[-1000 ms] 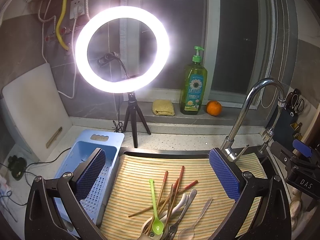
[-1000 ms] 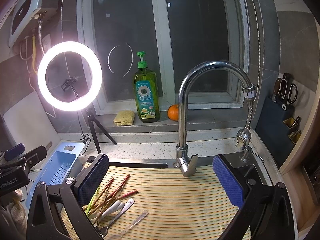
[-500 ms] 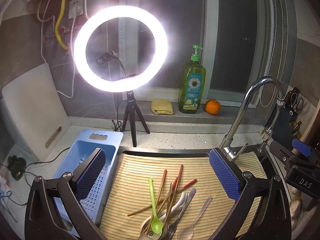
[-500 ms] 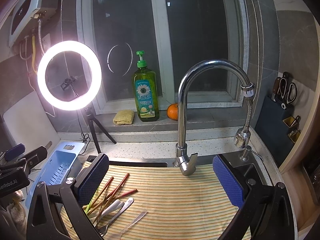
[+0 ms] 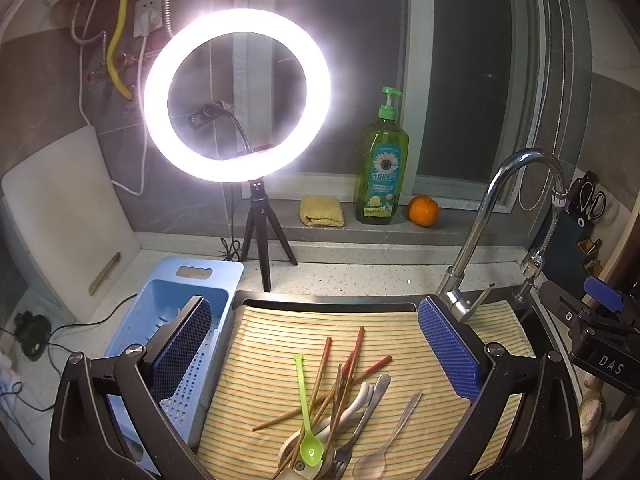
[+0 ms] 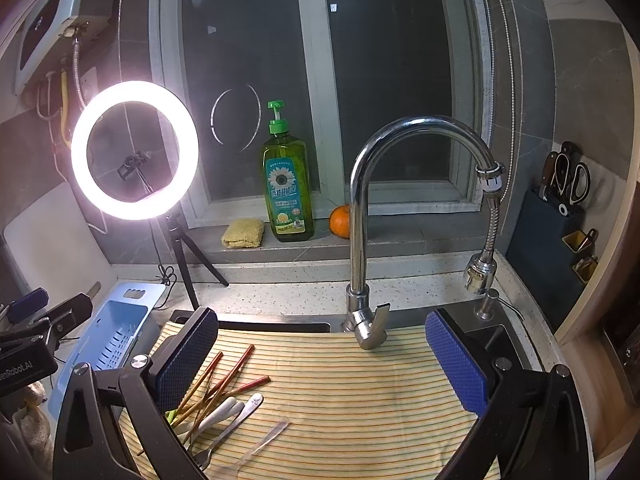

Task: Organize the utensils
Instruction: 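Move the left tool down toward the white ceramic soup spoon in the pile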

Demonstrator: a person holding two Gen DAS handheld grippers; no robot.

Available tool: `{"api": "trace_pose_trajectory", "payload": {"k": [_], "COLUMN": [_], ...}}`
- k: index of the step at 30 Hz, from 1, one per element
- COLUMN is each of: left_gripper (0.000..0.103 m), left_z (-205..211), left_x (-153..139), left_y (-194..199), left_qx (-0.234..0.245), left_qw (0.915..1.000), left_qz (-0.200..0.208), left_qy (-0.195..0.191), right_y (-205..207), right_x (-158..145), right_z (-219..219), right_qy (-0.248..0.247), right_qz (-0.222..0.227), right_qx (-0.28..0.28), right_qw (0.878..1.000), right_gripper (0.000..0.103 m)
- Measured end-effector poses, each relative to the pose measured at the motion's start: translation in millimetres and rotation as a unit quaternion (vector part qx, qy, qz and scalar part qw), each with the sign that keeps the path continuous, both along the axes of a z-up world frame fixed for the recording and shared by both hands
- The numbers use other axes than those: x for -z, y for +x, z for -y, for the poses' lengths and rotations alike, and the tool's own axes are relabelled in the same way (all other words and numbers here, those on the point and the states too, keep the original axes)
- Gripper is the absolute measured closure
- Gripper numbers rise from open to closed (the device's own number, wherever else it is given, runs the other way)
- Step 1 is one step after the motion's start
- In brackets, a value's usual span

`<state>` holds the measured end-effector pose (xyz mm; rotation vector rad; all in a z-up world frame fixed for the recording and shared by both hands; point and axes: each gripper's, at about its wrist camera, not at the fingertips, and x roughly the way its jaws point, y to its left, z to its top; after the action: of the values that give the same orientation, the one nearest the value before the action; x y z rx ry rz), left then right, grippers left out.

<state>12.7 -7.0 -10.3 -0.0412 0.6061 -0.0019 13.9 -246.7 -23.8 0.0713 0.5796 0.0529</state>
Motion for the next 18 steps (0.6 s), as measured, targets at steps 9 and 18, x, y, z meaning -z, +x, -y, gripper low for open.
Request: {"api": "trace_pose_trajectory", "payload": {"k": [9,18], "left_gripper": [0.001,0.012], "left_z": [-11,-63], "left_x": [6,29], "left_y": [2,-1], "left_qx": [-0.011,-0.063], "left_qw": [0.9999,0.9965], "left_qz": [-0.012,-0.055], "left_qy": [0.001,0.000], "right_y": [5,17], "right_x": [7,39], "right_z": [-2,-5], "right_qy": [0.003,0.034], "right_qz": [-0.012,-0.071], "right_qx": [-0.007,-0.047], "right_qw": [1.000,0.996], "right_gripper": [0.001,0.011]}}
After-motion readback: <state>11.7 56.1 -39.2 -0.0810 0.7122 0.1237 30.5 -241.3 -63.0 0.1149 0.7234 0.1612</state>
